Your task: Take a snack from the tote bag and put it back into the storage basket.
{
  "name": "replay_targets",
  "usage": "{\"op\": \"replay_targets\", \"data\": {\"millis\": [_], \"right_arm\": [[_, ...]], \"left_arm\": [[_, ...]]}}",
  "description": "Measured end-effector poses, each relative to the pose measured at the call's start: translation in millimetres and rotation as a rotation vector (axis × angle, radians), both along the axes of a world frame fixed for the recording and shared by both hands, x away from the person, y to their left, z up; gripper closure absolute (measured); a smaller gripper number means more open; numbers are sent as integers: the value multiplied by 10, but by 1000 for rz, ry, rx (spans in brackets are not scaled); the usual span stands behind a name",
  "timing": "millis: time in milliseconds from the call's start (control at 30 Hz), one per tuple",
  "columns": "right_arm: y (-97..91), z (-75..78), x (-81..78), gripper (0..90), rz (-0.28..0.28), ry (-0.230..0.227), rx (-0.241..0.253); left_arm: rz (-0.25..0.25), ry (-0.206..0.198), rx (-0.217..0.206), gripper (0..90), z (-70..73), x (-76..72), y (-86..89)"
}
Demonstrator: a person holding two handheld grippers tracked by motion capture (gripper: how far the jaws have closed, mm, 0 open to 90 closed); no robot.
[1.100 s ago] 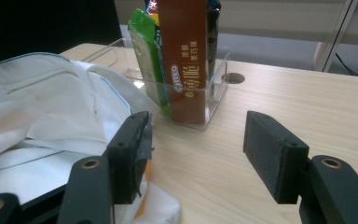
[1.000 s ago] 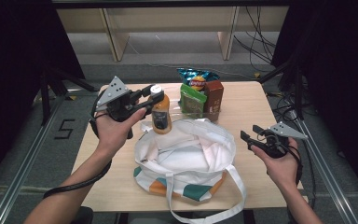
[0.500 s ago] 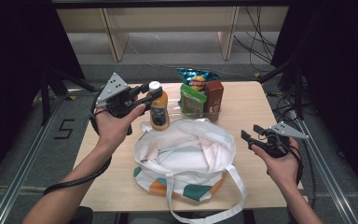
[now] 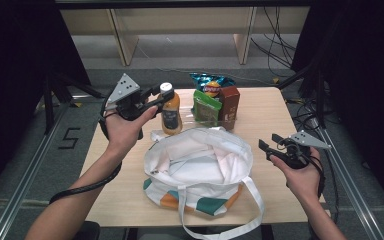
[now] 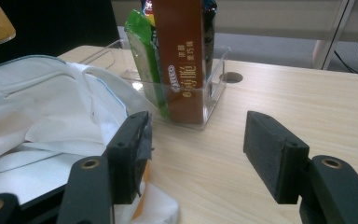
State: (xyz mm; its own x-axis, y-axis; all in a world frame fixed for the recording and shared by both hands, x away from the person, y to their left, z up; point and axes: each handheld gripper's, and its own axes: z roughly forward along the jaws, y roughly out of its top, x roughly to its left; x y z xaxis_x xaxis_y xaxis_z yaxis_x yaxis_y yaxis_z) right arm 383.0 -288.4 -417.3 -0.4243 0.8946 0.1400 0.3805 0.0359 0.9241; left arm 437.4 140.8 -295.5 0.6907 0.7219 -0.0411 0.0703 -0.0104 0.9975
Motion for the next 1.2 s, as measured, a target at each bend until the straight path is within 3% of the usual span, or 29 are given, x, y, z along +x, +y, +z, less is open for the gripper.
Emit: {"op": "replay_targets", "data": {"millis": [67,767,900,1000,1067,1200], "right_arm": [[-13,4,4,417,26,12,-14],[-4,9,-3,417,19,19,-12],[-11,5,3,417,21,12,-17],[-30,-14,34,417,45,-22,-36],[-23,4,17,417,39,-1,-26],[-30,1,21,417,41,-11,-33]], "left_arm": [[5,-1,2,587,-3,21,0],[22,-9,22,586,-45,239,-66],[26,-7,23,586,-62,283,-77],[33,-4,20,586,-75,309,-77],[35,-6,14,586,-83,332,-80],[42,-3,19,586,-96,367,-87]]}}
